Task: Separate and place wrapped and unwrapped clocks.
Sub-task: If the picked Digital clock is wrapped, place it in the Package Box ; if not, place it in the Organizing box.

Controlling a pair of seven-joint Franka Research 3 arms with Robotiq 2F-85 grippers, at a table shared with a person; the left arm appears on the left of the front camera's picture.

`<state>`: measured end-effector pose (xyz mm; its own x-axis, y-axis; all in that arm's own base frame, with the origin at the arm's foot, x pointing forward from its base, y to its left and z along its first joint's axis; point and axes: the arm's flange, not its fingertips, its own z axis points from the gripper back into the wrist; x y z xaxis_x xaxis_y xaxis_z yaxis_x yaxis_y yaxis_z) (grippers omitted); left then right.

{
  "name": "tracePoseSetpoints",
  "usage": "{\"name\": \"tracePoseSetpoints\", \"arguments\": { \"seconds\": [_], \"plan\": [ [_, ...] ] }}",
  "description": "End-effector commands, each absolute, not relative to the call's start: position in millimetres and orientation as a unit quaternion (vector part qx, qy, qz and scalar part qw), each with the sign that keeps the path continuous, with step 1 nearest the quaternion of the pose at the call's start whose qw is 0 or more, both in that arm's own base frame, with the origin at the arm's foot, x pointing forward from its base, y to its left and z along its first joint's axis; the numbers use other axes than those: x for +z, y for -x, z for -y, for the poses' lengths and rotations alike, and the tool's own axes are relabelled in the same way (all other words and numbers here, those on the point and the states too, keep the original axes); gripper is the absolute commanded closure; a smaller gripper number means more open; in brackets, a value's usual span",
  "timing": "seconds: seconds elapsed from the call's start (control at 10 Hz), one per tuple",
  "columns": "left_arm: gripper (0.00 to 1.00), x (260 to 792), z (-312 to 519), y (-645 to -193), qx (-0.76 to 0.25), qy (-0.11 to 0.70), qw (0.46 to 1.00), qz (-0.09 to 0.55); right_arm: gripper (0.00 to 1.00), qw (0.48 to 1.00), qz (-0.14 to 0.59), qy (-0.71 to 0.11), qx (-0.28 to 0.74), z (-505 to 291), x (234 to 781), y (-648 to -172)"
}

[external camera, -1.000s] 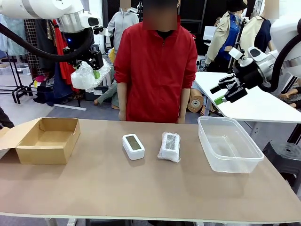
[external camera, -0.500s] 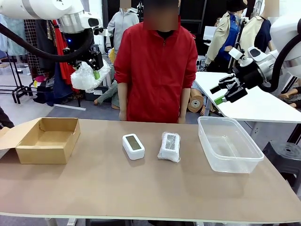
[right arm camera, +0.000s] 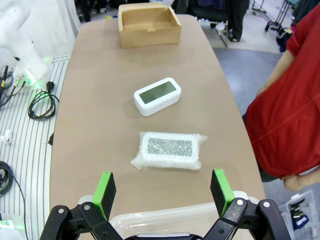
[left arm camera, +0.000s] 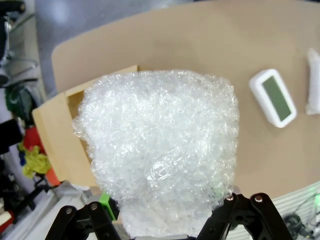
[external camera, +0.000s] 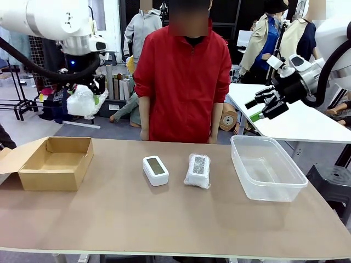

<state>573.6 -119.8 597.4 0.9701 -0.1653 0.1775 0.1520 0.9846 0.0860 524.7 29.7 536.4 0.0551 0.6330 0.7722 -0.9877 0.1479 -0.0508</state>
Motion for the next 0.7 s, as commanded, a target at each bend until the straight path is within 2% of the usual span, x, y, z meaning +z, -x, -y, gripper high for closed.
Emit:
{"name": "tracePoseSetpoints", "arguments": {
  "seconds": [0.0, 0.2, 0.6],
  "plan": [
    [0.89, 577.7, 106.3, -568.3, -0.046, -0.07, 0.993, 0.086, 0.0, 0.675, 0.34, -0.265, 0.599, -29.5, 538.9, -523.7],
    [0.89, 550.4, 86.8, -564.6, 0.003, -0.114, 0.99, 0.08, 0.0, 0.675, 0.34, -0.265, 0.599, -29.5, 538.9, -523.7],
    [0.89, 498.7, 51.3, -564.3, 0.021, -0.188, 0.98, 0.063, 0.0, 0.675, 0.34, -0.265, 0.599, -29.5, 538.9, -523.7]
  ]
}}
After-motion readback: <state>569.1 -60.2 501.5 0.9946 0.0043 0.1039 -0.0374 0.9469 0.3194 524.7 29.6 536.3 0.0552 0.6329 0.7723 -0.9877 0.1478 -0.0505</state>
